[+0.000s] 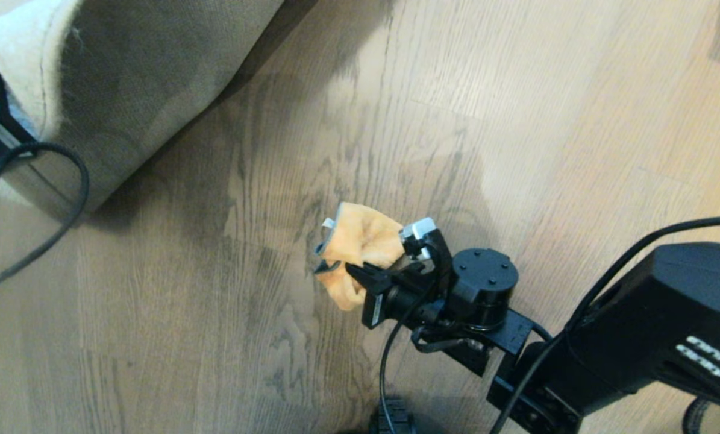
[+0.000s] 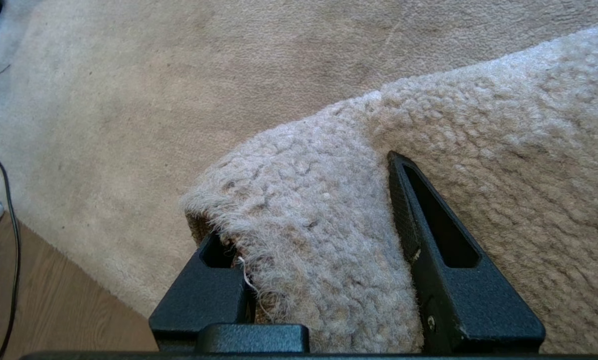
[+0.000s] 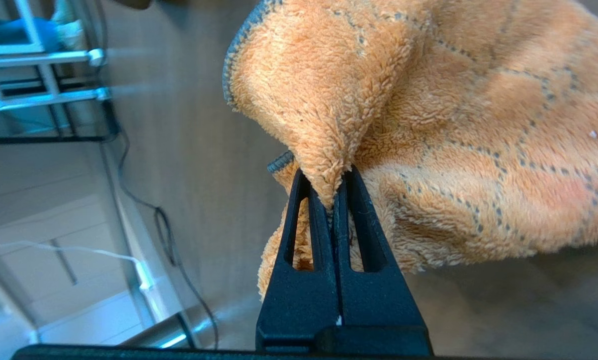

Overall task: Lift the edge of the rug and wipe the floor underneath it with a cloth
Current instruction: Wipe the floor under the carpet with a rag

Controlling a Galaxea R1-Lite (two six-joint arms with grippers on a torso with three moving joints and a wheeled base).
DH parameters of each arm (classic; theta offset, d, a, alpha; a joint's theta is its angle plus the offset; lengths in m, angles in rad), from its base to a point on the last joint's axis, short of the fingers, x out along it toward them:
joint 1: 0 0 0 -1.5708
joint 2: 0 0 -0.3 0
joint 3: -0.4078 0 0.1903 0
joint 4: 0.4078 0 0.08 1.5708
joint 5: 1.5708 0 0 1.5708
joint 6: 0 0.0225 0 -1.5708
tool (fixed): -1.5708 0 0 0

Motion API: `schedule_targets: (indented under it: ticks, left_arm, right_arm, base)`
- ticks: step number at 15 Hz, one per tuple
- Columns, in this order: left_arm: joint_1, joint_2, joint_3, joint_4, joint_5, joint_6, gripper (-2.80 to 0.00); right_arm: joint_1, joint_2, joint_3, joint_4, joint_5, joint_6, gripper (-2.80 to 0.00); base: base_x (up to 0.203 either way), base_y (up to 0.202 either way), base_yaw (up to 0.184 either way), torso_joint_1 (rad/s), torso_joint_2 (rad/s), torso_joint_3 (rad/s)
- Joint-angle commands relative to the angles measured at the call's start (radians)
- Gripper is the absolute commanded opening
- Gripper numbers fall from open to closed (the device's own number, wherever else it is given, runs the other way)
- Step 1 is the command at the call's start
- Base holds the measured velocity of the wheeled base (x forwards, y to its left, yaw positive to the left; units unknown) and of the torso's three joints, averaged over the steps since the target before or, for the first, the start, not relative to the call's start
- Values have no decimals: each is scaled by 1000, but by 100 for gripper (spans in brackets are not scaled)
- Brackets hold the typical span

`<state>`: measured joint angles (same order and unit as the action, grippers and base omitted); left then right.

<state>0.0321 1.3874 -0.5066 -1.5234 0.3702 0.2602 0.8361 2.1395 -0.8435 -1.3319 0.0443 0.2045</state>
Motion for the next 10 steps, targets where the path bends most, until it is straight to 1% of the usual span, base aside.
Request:
schedule_targets:
  ticks: [1, 4, 6, 7, 10]
  left_arm:
    - [0, 2, 0, -44, 3, 2, -280]
    - [0, 1, 0, -46, 3, 2, -280]
    - [0, -4, 0, -46, 3, 2, -280]
    - [1, -5, 0, -46, 3, 2, -280]
    - [2, -7, 7, -46, 4, 2, -280]
  right_arm:
    - [41, 71, -51, -15, -2, 3, -280]
    - [55, 130, -121, -21, -46, 11, -280]
    - [55, 165, -187, -13, -93, 48, -280]
    - [55, 183, -210, -11, -111, 53, -280]
    - [55, 235, -284, -19, -138, 56, -280]
  base:
    - [0, 0, 0, 0, 0, 0]
    - [0, 0, 0, 0, 0, 0]
    - [0, 0, 0, 0, 0, 0]
    - [0, 0, 0, 0, 0, 0]
    - [0, 0, 0, 0, 0, 0]
